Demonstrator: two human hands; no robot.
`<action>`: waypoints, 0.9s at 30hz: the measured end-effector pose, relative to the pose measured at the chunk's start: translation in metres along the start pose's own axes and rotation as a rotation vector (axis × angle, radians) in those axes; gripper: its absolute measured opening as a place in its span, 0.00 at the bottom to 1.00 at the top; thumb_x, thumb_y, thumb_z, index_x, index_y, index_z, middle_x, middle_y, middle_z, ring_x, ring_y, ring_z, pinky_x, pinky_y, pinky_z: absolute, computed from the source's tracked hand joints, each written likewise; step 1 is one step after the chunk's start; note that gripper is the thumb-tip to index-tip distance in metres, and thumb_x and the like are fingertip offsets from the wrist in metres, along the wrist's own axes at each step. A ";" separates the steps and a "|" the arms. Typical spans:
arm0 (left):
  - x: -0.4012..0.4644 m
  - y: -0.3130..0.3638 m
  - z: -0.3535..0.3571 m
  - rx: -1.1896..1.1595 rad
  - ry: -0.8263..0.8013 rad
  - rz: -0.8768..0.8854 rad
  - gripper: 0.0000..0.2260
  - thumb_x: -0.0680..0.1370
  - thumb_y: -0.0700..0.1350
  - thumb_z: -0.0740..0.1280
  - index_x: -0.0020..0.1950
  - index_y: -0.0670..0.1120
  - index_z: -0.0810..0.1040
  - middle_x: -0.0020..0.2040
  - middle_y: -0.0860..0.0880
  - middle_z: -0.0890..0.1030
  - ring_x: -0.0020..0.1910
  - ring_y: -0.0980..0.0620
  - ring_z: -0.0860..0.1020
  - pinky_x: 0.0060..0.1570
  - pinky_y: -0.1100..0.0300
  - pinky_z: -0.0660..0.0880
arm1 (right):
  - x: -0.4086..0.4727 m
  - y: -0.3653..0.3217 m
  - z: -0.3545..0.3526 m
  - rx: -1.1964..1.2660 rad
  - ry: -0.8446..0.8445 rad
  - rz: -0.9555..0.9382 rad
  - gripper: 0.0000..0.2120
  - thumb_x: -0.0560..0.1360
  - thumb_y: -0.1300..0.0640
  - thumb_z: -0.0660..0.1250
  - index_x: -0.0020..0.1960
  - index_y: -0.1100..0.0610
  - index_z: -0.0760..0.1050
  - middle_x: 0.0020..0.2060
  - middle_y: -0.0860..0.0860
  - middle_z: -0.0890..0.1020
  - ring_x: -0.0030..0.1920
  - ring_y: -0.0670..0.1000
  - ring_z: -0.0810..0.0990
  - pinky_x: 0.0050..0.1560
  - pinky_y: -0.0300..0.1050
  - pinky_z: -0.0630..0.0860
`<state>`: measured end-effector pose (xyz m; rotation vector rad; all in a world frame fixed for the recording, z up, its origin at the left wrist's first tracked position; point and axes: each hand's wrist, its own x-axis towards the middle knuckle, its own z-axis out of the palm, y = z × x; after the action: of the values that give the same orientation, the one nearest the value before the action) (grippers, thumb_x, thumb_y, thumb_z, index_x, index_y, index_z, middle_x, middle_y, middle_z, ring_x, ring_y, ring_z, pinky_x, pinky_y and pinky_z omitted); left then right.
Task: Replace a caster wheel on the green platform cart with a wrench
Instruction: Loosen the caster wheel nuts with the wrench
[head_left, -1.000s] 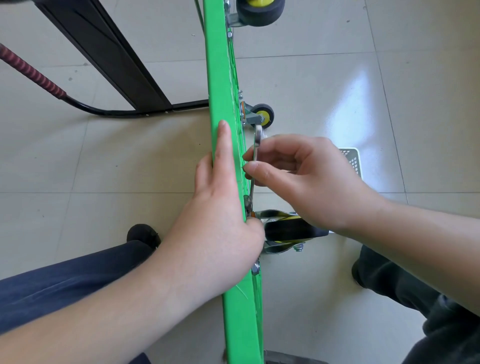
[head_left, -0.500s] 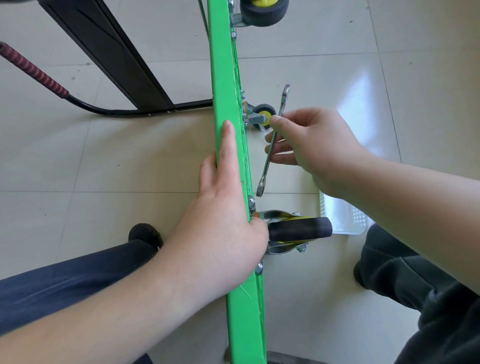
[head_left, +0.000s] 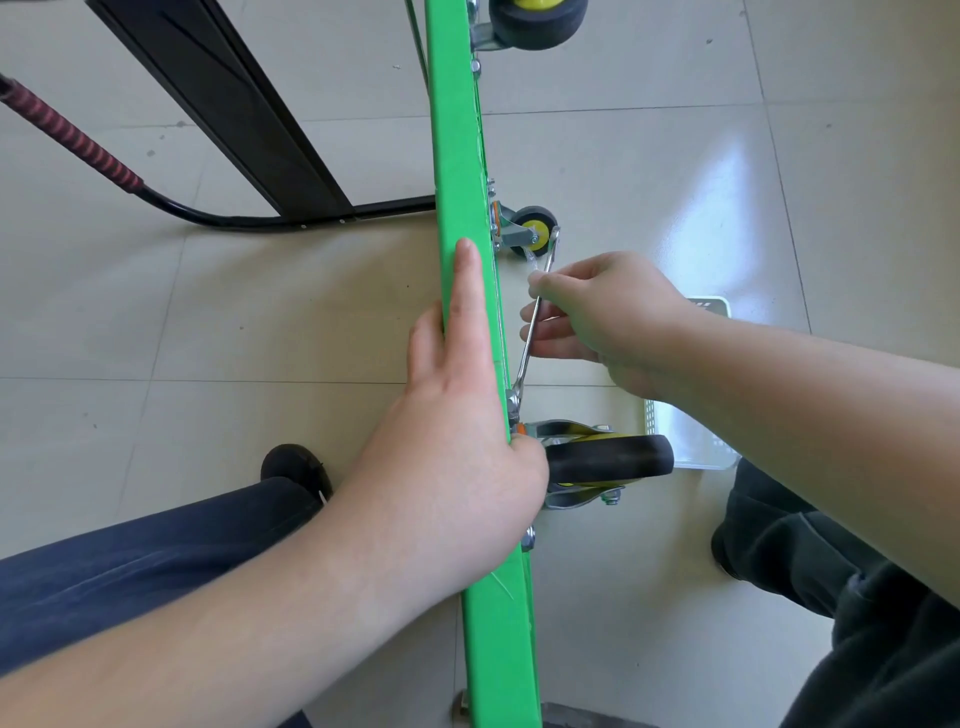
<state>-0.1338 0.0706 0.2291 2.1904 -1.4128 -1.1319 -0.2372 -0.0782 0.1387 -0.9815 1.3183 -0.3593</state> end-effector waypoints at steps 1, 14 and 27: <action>0.000 0.000 0.000 -0.005 0.001 0.003 0.53 0.77 0.42 0.66 0.74 0.71 0.25 0.77 0.67 0.49 0.51 0.53 0.80 0.46 0.51 0.81 | 0.000 0.001 0.001 0.000 -0.012 0.000 0.09 0.82 0.57 0.69 0.51 0.64 0.79 0.43 0.62 0.84 0.37 0.58 0.87 0.45 0.53 0.86; 0.001 0.000 0.000 0.018 0.007 -0.002 0.53 0.77 0.42 0.67 0.74 0.72 0.25 0.76 0.69 0.50 0.42 0.55 0.81 0.39 0.53 0.81 | -0.014 -0.008 0.006 -0.096 -0.086 -0.182 0.10 0.81 0.56 0.70 0.46 0.61 0.82 0.42 0.59 0.86 0.43 0.60 0.87 0.47 0.53 0.86; 0.000 0.001 0.001 0.017 0.003 -0.019 0.53 0.77 0.41 0.66 0.74 0.72 0.24 0.77 0.70 0.48 0.42 0.56 0.81 0.34 0.62 0.78 | -0.055 0.011 -0.004 -0.156 -0.107 -0.526 0.10 0.80 0.51 0.70 0.54 0.57 0.83 0.45 0.54 0.87 0.49 0.55 0.87 0.55 0.57 0.84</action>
<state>-0.1351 0.0699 0.2291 2.2209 -1.4082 -1.1273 -0.2589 -0.0338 0.1653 -1.4610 0.9875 -0.5992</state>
